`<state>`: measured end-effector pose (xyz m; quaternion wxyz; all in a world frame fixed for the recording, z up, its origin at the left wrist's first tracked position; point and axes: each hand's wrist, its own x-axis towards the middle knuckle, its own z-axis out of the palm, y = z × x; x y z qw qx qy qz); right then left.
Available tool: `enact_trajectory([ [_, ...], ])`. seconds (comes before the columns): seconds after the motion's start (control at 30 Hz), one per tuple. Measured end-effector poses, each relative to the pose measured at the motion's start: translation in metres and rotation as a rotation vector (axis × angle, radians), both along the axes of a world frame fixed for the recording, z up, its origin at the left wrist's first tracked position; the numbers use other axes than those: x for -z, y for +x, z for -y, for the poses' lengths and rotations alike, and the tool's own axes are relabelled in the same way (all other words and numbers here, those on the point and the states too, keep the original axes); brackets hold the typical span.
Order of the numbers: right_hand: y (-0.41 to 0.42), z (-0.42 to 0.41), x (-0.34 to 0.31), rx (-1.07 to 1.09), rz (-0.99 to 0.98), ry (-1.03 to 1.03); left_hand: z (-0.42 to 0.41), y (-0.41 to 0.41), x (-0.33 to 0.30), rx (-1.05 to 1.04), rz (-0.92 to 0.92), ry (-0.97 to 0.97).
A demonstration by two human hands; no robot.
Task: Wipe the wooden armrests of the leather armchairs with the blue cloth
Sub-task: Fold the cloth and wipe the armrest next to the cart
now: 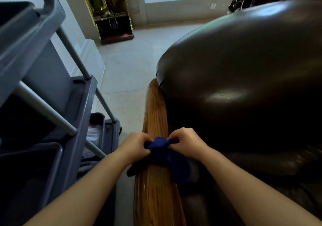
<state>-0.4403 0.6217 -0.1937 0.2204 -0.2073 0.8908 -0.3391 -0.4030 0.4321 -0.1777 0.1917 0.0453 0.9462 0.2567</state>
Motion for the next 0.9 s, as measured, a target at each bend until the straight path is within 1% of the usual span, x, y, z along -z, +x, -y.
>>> enact_trajectory([
  [0.13, 0.004, -0.023, -0.049, 0.100, -0.001, -0.117, -0.005, 0.003, -0.058, -0.111, -0.009, 0.109],
  [0.23, 0.012, -0.045, -0.103, 0.111, -0.001, -0.146, -0.019, 0.010, -0.112, -0.099, -0.030, 0.162],
  [0.3, 0.021, -0.061, -0.140, 0.125, -0.029, -0.151, -0.035, 0.017, -0.149, -0.077, -0.037, 0.188],
  [0.43, 0.047, -0.103, -0.222, 0.175, -0.097, -0.133, -0.075, 0.038, -0.224, -0.117, -0.078, 0.280],
  [0.53, 0.067, -0.140, -0.273, 0.179, -0.128, -0.108, -0.109, 0.054, -0.270, -0.075, -0.103, 0.315],
  [0.67, 0.104, -0.210, -0.331, 0.205, -0.170, -0.088, -0.171, 0.078, -0.325, 0.009, -0.114, 0.310],
  [0.77, 0.138, -0.276, -0.369, 0.223, -0.196, -0.072, -0.236, 0.102, -0.359, 0.055, -0.157, 0.305],
  [0.9, 0.189, -0.378, -0.399, 0.263, -0.268, -0.055, -0.338, 0.143, -0.383, 0.054, -0.227, 0.329],
])
